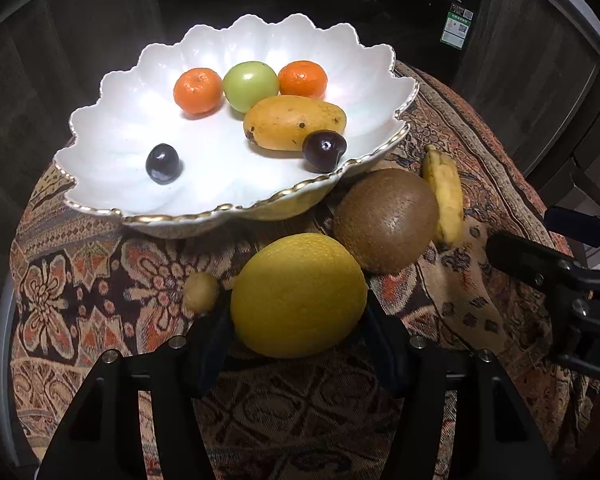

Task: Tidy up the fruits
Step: 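Reach the left tool to the lemon while the right tool approaches the banana, then grasp the lemon with the left tool while the right tool grasps the banana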

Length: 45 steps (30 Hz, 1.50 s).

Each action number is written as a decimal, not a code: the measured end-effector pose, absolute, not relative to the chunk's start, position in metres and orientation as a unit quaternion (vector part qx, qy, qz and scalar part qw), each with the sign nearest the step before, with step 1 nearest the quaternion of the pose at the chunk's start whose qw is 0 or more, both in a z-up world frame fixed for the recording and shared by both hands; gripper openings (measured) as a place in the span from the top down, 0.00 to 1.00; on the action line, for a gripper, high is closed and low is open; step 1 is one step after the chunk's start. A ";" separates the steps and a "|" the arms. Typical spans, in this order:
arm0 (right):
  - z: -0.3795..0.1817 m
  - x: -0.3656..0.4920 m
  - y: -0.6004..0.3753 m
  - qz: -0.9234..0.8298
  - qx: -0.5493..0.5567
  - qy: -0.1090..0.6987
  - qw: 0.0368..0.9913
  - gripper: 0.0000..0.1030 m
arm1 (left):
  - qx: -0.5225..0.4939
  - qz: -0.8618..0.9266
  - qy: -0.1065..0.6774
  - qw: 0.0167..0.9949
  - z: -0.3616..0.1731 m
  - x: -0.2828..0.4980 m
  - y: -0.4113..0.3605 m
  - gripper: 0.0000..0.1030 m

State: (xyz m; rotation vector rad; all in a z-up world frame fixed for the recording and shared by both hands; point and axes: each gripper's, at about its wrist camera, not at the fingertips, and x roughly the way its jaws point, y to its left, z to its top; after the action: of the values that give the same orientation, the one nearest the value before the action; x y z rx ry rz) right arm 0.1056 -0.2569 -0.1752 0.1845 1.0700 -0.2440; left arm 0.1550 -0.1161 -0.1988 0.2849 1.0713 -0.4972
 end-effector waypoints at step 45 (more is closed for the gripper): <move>-0.215 0.181 -0.262 -0.179 0.164 0.515 0.822 0.66 | 0.044 -0.117 0.511 0.850 -0.179 0.159 -0.076 0.42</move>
State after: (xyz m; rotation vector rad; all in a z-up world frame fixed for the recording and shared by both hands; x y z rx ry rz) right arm 0.1810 -0.2616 -0.2154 0.3491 1.0947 -0.3813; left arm 0.1587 -0.0759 -0.1786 0.0932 1.0766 -0.2456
